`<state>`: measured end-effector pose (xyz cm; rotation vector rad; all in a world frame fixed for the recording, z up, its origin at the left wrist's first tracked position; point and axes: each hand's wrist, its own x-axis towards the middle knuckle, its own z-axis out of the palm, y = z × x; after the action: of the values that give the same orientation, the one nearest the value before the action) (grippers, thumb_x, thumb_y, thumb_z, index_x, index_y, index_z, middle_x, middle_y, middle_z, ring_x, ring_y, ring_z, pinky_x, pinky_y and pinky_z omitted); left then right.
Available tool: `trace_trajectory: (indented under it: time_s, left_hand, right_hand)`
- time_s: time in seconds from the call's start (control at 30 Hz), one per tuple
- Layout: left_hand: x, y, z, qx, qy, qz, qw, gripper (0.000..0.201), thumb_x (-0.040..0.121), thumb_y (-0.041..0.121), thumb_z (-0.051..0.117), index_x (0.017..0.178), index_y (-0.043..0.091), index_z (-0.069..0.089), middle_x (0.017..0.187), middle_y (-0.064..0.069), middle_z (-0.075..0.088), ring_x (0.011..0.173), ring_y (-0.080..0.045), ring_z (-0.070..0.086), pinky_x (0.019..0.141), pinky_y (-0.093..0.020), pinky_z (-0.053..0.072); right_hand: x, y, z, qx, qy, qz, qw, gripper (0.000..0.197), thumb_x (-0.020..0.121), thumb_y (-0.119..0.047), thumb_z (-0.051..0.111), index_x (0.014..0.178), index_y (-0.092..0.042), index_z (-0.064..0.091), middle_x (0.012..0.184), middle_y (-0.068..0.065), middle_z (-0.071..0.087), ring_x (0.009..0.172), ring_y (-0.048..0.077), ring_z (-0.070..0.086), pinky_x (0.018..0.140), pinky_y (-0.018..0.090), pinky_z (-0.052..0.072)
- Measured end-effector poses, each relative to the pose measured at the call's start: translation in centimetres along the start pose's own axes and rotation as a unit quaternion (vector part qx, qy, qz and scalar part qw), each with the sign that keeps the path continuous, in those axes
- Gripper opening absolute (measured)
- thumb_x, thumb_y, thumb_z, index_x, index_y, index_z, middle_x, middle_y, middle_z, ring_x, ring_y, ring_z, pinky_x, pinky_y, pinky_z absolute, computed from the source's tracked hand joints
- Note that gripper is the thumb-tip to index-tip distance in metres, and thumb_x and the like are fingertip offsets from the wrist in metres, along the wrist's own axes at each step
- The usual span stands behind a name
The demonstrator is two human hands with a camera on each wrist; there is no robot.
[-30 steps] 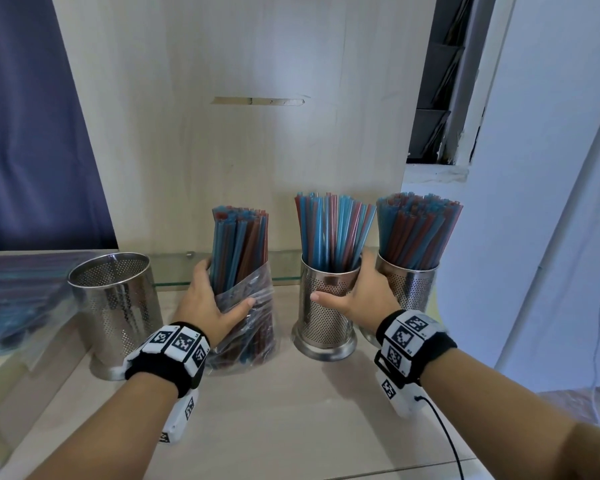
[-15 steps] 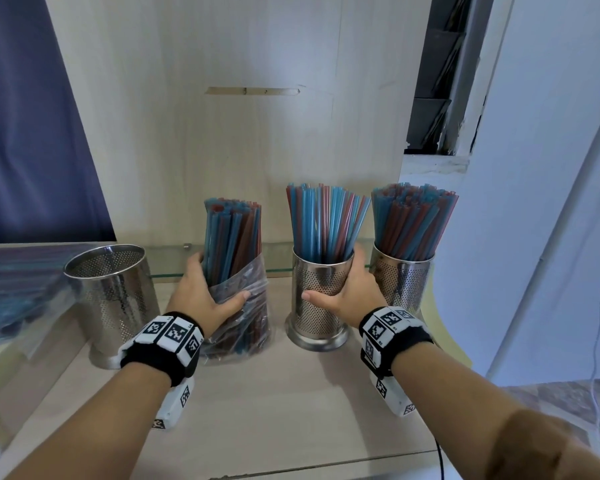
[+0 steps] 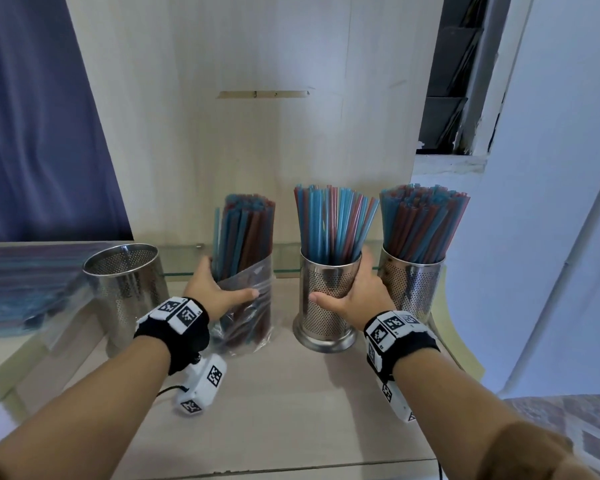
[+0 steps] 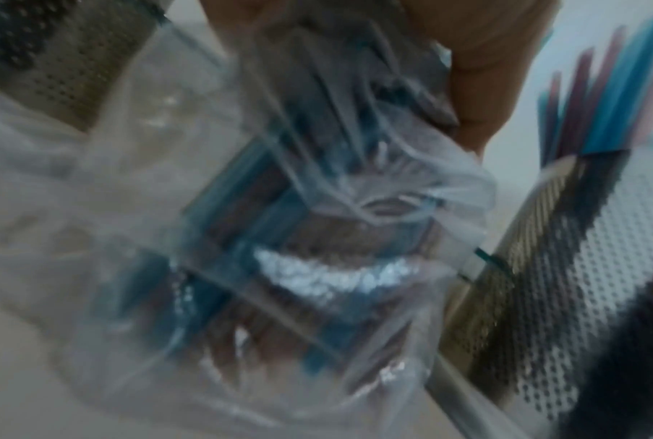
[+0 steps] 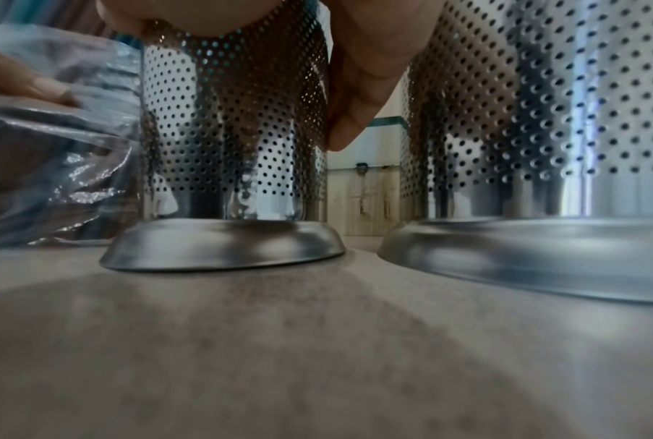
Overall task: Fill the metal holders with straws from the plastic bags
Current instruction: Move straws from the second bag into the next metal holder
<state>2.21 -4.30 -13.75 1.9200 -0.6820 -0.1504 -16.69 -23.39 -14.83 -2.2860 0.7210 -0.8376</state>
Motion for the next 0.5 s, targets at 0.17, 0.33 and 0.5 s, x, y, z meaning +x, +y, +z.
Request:
trace_trajectory:
  time_s: [0.17,0.33,0.5]
  left_hand:
    - [1.6,0.1,-0.2,-0.028,0.030,-0.042,0.998,0.120,0.037,0.065,0.091,0.135,0.013,0.044,0.130,-0.009,0.059,0.114,-0.028,0.060,0.098,-0.046,0.050]
    - [1.0,1.1,0.1,0.060,0.105,0.008,0.993,0.095,0.066,0.054,0.082,0.136,0.009,0.038,0.130,-0.011,0.056,0.116,-0.030,0.056,0.096,-0.042,0.049]
    - [1.2,0.9,1.4,0.102,0.161,0.050,0.980,0.103,0.073,0.059,0.072,0.148,0.014,0.017,0.135,-0.017,0.049,0.123,-0.036,0.051,0.100,-0.050,0.047]
  right_hand:
    - [0.2,0.2,0.1,-0.003,-0.002,0.003,1.000,0.123,0.060,-0.058,0.087,0.151,-0.020,0.013,0.137,0.005,0.058,0.117,0.026,0.062,0.099,0.036,0.050]
    - [0.3,0.5,0.3,0.003,-0.001,-0.004,1.000,0.123,0.058,-0.059,0.087,0.150,-0.023,0.013,0.136,0.003,0.058,0.117,0.025,0.062,0.099,0.039,0.052]
    - [0.5,0.8,0.3,0.005,-0.005,-0.005,1.000,0.122,0.058,-0.060,0.087,0.149,-0.025,0.014,0.137,0.002,0.057,0.117,0.023,0.062,0.100,0.040,0.052]
